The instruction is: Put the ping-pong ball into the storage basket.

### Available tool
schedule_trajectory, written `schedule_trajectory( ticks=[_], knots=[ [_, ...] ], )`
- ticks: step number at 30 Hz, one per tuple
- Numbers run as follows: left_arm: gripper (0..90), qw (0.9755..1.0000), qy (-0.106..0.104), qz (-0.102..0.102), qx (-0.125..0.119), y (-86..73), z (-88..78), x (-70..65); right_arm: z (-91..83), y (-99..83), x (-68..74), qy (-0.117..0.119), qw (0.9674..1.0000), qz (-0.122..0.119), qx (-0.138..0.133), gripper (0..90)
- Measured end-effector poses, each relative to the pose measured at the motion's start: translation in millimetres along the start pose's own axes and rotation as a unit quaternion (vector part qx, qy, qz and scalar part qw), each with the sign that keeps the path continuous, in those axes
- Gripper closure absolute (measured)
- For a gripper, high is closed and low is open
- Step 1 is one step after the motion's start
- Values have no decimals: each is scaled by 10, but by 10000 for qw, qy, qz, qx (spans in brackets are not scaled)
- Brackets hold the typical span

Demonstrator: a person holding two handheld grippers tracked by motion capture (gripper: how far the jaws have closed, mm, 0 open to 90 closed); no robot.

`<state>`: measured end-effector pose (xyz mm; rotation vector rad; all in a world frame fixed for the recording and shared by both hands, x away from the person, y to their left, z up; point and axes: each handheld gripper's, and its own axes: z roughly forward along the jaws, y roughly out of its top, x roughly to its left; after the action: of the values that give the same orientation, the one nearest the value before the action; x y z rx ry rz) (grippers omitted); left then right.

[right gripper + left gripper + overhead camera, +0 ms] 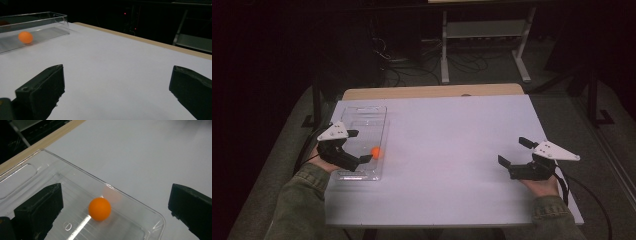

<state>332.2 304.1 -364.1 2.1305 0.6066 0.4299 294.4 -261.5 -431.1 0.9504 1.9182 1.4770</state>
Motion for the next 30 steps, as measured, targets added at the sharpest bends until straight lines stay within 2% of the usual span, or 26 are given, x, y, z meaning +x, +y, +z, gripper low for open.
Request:
schedule_trajectory(
  ticks=[12, 14, 19, 23, 26, 30],
  knots=[
    [0, 9993, 12, -36, -372, -95, 2, -82, 9, -7, 4, 0, 10000, 0, 35, 0],
    [0, 9993, 18, -31, -362, -104, 8, -93, 10, -7, 3, 1, 10000, -2, 38, 0],
    [0, 9983, -4, -74, -572, -138, 5, -112, 7, -8, -2, -8, 10000, 0, 35, 0],
    [0, 9978, 69, -74, -659, -186, -3, -144, 9, -9, 0, -7, 10000, -1, 40, 0],
    [0, 9965, 129, -52, -819, -231, -3, -173, 13, -9, -1, -8, 10000, -3, 49, 0],
    [0, 9964, 148, -65, -828, -273, 0, -182, 16, -11, -2, -21, 10000, -12, 62, 0]
  ],
)
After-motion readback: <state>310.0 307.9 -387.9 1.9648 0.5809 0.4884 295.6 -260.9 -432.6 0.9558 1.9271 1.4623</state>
